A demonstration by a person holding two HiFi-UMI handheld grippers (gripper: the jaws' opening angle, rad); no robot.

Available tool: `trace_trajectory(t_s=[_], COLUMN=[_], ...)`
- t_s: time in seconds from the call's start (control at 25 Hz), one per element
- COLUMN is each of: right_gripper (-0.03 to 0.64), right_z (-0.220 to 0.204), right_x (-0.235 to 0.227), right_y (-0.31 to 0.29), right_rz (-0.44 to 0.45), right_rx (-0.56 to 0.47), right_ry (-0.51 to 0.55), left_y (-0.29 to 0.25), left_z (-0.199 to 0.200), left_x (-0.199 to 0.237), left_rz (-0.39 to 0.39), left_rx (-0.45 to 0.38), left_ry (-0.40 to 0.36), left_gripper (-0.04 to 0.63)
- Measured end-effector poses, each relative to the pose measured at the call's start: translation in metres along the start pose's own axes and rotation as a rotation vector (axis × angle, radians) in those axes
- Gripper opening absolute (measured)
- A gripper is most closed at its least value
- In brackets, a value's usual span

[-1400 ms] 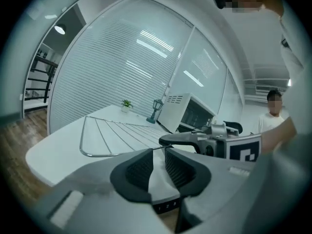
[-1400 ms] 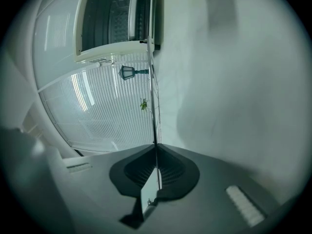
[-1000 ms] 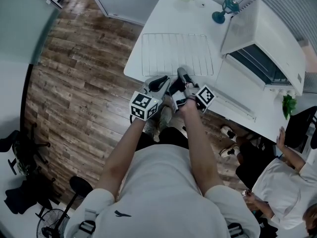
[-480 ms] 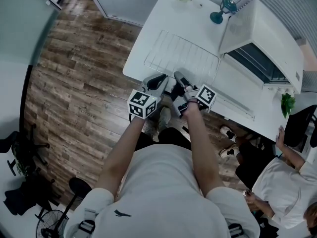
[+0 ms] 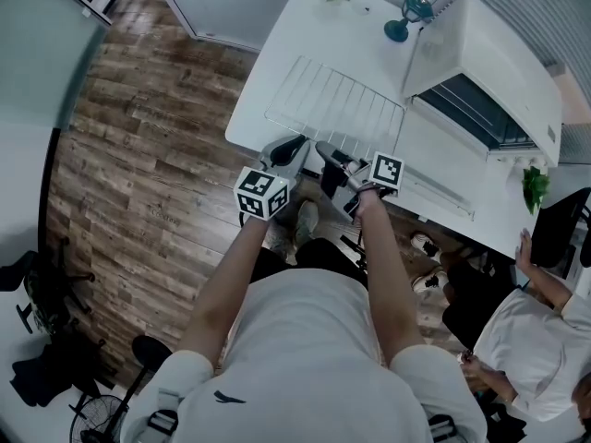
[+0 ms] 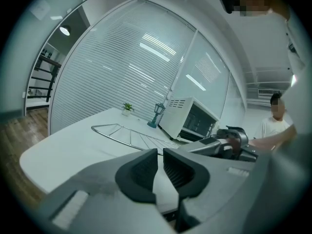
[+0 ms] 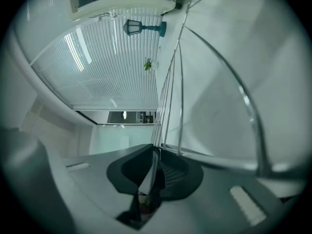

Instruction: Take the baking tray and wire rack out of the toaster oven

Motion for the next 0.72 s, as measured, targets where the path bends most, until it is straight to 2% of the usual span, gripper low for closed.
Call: trace_trajectory(t_s=[0.16,0.24,0.44,0.72], right_gripper=[0.026,0.019,0.010,0.002], right_z=[-0.021,-0.029,-0.024,-0.013], right_x=[0.010,0.017,0.033,0.047], right_y=[-0.002,-0.003,0.004,0.019], right_rz=[0.023,0.020,0.027,0.083], right_rx=[0.134,0.164,0.130,0.053], right_ry=[0.073,0.123,0.198,0.191], left_y=[-0.002,-0.002,-0.001,0.014], left_z=[0.000,0.001,0.009,0.016], left_x=[0.002,0.004,0.005,0.006], left_rz=[0.004,0.009,0.014,0.039], left_rx=[0.013,0.011,-0.011,-0.041], left_ry=[-0.005,-0.008,-0.017,-0.009], left_gripper=[0.043,0.043,0.043,0.043])
Point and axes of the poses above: the fingertips, and each gripper's own axes: y backward along the fingers, x to its left, z out of its top, the point moved 3 cm from there along y, backward along the fingers, and after that the axes turned 7 degrees about -y, right-handed, at the moved point
